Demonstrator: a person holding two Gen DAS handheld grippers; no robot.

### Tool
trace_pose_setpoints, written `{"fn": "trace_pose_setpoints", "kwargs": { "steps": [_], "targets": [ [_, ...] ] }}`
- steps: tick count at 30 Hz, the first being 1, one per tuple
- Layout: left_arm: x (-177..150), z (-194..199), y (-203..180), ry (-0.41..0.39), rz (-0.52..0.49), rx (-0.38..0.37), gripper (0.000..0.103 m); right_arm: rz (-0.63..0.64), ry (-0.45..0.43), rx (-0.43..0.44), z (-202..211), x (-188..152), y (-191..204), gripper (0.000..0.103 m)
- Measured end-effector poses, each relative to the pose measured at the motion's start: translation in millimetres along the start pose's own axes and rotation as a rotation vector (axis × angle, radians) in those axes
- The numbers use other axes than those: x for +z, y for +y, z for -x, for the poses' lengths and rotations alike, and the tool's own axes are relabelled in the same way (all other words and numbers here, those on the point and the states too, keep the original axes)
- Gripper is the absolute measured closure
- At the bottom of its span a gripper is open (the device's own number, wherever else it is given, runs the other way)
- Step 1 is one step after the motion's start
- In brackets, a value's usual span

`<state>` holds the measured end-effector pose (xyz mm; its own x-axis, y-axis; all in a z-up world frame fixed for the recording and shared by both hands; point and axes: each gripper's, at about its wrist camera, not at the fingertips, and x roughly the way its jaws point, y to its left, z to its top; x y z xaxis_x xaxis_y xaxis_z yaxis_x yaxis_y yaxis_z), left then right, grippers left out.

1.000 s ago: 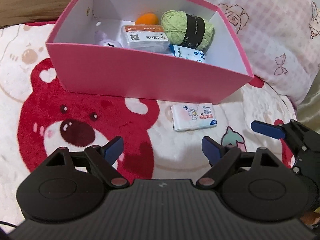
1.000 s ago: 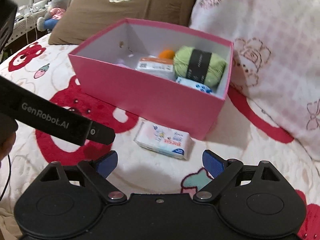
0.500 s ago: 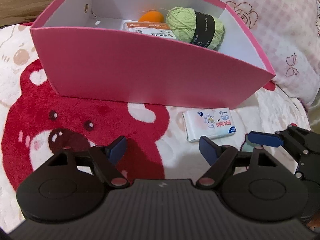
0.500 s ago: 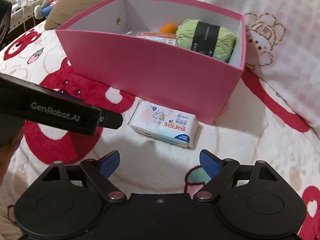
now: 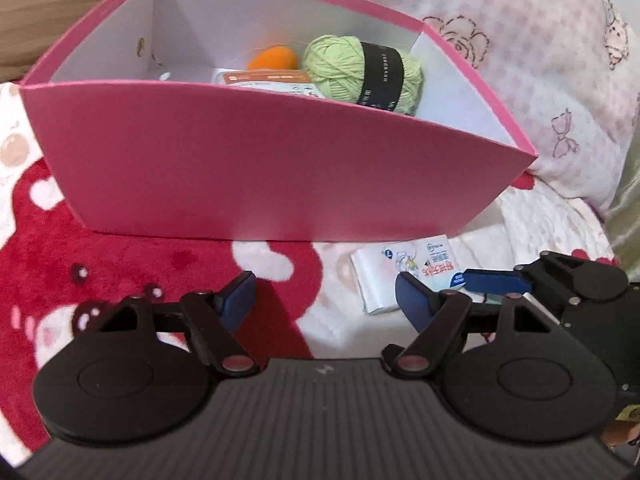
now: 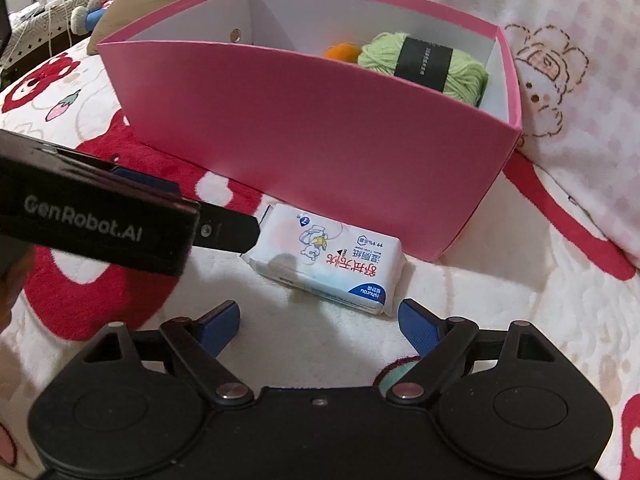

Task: Organize objects
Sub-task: 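Lower the left tool and close its gripper on the white tissue pack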

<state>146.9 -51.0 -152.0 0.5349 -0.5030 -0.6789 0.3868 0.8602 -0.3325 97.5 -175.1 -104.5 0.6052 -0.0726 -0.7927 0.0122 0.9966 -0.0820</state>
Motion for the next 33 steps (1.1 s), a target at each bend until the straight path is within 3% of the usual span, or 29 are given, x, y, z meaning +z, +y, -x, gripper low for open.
{"fn": "trace_pose_setpoints", "kwargs": {
  "steps": [10,18,24,30,33],
  "targets": [
    [-4.0,-12.0,2.3,0.006,-0.025,-0.089,0.049,-0.003,-0.025,-0.010,-7.1,5.4,6.7,0.016],
    [-2.0,-14.3,7.8,0.075,0.054,-0.198,0.053,-0.001,-0.032,0.012,-7.3,5.5,12.4,0.016],
    [-5.6,-4.3,0.6,0.117,0.046,-0.162,0.054,0.002,-0.028,0.030,-7.2,4.1,19.7,0.016],
    [-4.3,1.2,13.1,0.194,0.124,-0.168,0.054,-0.034,-0.011,0.102,1.3,-2.6,22.8,0.014],
    [-4.9,5.2,22.0,0.189,0.150,-0.132,0.054,-0.068,-0.016,0.125,-1.7,-2.3,19.9,0.014]
  ]
}}
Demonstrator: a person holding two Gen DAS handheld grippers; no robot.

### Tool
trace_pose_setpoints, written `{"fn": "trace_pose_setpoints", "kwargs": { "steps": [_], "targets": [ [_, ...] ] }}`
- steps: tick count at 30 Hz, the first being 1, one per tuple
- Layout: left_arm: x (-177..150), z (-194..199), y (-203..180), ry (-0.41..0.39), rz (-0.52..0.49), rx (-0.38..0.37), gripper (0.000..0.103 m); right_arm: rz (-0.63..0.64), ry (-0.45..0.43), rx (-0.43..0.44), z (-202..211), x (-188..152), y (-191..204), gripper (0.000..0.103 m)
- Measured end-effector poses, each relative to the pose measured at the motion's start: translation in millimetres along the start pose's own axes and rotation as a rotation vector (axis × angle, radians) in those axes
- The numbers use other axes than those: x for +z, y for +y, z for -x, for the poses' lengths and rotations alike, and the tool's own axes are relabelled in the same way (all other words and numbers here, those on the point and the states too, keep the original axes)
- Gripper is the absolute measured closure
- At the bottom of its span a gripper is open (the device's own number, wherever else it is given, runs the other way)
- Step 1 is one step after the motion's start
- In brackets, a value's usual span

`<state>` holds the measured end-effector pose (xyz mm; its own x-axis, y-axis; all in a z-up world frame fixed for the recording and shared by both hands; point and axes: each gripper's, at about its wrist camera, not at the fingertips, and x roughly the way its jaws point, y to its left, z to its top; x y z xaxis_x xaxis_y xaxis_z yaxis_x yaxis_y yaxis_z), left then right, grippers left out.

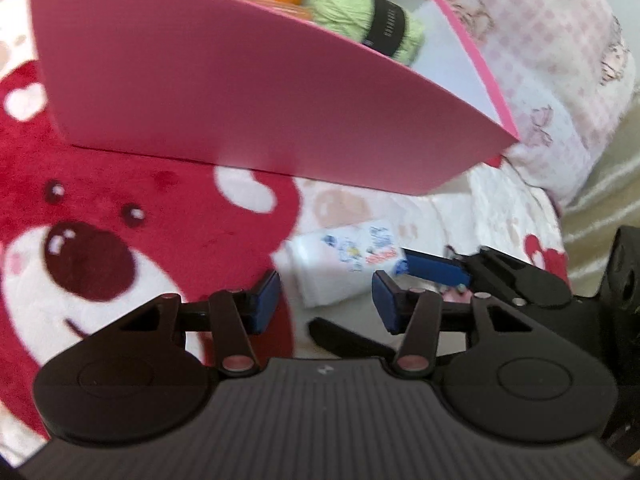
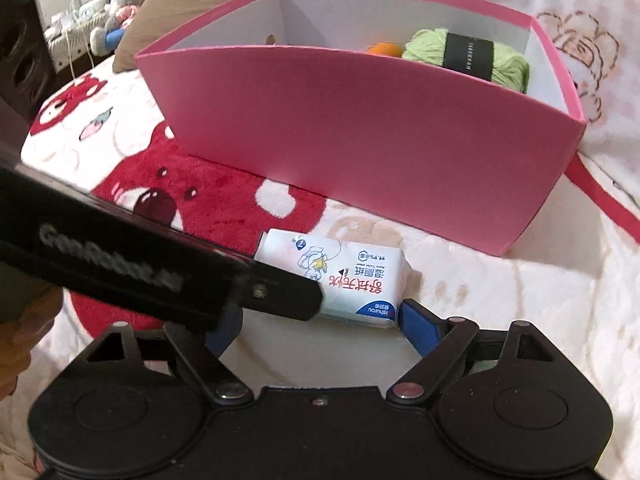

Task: Organize objects
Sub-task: 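Lower the left tool and close its gripper on the white tissue pack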

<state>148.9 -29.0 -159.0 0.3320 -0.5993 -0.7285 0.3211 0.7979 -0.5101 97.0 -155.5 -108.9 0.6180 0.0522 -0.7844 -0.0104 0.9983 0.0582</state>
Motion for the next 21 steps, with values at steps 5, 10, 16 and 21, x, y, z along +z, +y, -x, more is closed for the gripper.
{"fn": "trace_pose_setpoints", "kwargs": {
  "steps": [5,10,16,21],
  "targets": [
    [3.8,-3.2,8.3,-0.030,0.001,0.030,0.067,-0.036,-0.005,0.012,-3.1,3.4,-3.4,0.014],
    [3.8,-11.0,2.4,-0.048,-0.030,0.017,0.076,-0.042,-0.013,0.010,-8.6,3.6,-0.6,0.013],
    [4.1,-9.1,3.6,-0.022,-0.010,0.015,0.076,-0.029,-0.001,-0.020,-17.4,2.8,3.9,0.013],
    [3.7,-10.6,8.8,-0.002,0.033,-0.006,0.076,-0.022,-0.004,-0.038,-20.4,1.8,6.7,0.013]
  ]
}}
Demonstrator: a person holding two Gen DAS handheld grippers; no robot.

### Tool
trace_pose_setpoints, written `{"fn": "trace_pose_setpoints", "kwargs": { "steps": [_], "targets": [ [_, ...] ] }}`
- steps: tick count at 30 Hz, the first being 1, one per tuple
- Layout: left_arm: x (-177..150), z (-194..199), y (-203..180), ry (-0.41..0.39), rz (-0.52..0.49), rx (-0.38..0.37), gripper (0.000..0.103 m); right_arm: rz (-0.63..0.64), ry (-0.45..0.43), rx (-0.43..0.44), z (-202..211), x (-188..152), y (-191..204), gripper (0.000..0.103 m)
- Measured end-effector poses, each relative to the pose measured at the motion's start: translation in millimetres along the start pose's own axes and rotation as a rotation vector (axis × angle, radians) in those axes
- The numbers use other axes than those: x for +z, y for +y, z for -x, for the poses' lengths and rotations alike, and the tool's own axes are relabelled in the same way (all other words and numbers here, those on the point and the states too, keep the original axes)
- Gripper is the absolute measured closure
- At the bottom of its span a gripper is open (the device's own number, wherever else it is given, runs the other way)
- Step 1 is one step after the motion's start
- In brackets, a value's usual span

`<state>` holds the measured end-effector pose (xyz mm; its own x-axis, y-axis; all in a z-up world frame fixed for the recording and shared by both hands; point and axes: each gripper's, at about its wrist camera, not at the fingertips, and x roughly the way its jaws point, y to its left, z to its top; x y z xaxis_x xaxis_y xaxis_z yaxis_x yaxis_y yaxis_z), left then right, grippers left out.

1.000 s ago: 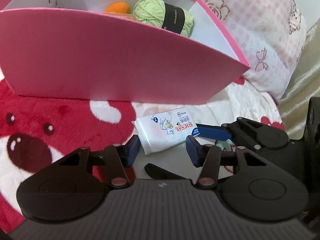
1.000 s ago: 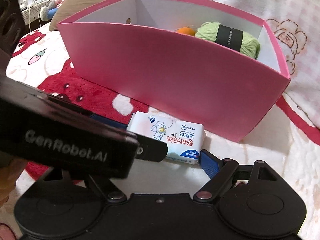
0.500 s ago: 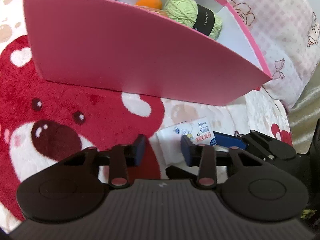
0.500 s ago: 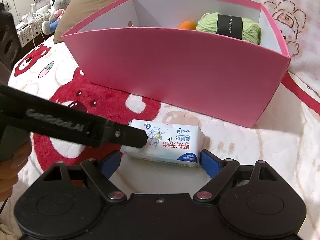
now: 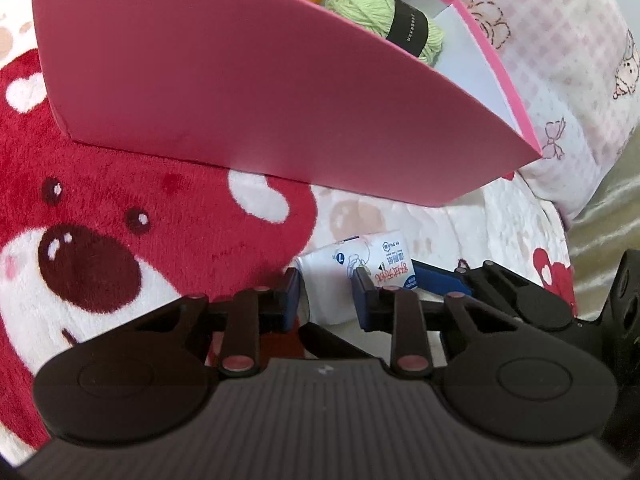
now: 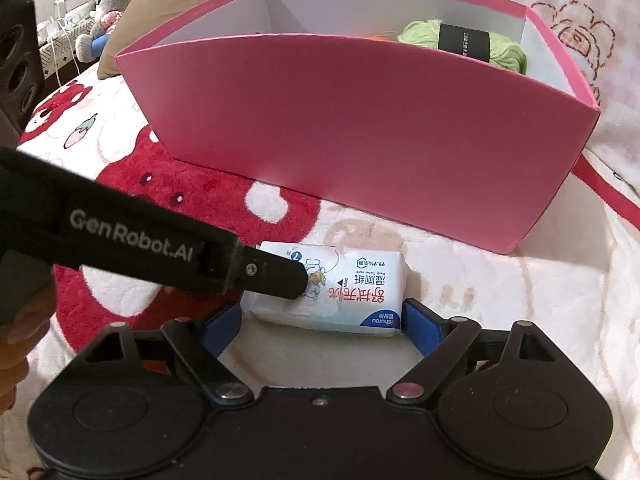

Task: Organize objects
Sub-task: 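Lower the left tool and close its gripper on the white tissue pack, then lift the tissue pack with the left gripper and carry it over the box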

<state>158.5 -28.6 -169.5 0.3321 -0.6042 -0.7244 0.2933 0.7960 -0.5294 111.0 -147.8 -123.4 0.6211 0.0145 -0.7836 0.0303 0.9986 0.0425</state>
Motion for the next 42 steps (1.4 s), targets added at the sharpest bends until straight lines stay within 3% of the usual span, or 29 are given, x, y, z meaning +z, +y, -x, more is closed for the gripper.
{"fn": "trace_pose_setpoints", "kwargs": {
  "steps": [5,12,20,42],
  "targets": [
    [-4.1,5.8,-7.4,-0.010,-0.040,0.021,0.076,0.003,-0.005,-0.015,2.8,1.5,4.4,0.015],
    [-2.7,21.5,1.6,0.018,0.026,-0.020,0.077,-0.006,-0.018,0.020,16.3,1.7,6.9,0.015],
    [-3.5,43.4,-9.4,0.015,0.019,-0.020,0.077,0.027,-0.044,0.042,35.2,3.4,17.5,0.015],
    [-5.4,99.9,-46.3,-0.005,-0.101,0.033,0.075,0.059,-0.097,0.056,86.3,9.5,33.9,0.014]
  ]
}}
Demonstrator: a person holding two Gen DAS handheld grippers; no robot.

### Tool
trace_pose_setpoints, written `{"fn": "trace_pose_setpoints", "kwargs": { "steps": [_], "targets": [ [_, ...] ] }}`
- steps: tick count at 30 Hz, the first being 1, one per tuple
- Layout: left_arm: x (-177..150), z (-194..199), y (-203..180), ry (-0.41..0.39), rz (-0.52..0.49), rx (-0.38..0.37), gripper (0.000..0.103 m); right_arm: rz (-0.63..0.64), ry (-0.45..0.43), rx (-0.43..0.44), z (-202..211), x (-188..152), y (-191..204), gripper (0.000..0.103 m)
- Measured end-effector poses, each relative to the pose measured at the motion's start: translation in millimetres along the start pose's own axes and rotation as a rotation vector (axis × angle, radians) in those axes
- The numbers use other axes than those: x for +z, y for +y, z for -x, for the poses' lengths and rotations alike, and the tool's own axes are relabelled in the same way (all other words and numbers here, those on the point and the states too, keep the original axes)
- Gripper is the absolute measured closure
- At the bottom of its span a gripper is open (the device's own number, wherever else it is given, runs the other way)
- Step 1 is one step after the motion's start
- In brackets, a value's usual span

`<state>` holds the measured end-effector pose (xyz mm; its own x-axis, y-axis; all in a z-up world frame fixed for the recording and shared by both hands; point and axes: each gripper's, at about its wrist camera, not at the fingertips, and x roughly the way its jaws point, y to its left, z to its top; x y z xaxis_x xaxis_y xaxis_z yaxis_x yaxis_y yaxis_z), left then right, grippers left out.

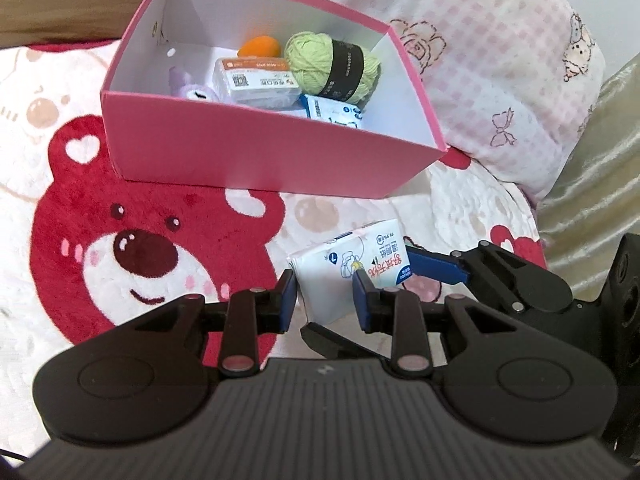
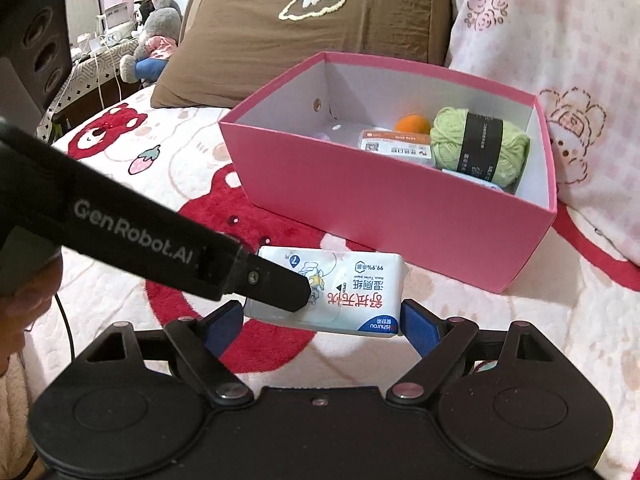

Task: Organize objects
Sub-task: 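Lift the tissue pack with the left gripper and carry it over the box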

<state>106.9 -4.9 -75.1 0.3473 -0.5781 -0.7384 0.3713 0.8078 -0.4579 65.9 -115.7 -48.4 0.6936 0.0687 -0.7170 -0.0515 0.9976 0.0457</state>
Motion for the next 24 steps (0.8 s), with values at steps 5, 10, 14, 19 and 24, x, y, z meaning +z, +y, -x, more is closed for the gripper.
{"fn": "trace_pose_setpoints", "kwargs": {
  "steps": [5,10,14,19,24],
  "targets": [
    [4.5,12.2,-7.3,-0.017,-0.021,0.007,0.075,0.019,-0.021,-0.007,12.5,4.7,5.3,0.015],
    [11.2,25.3,-11.0,-0.043,-0.005,-0.008,0.075,0.024,-0.017,-0.019,21.8,10.7,7.0,0.019],
    [14.8,35.5,-15.5,-0.057,0.001,-0.001,0.075,-0.004,-0.021,-0.001,29.3,16.0,2.8,0.023],
    [20.1,45.3,-24.6,-0.065,-0.007,0.008,0.075,0.006,-0.049,-0.005,41.2,21.3,3.9,0.024],
    [24.8,54.7,-34.2,-0.062,-0.022,0.039,0.075,-0.001,-0.050,0.007,51.4,30.6,2.5,0.024]
  ]
}}
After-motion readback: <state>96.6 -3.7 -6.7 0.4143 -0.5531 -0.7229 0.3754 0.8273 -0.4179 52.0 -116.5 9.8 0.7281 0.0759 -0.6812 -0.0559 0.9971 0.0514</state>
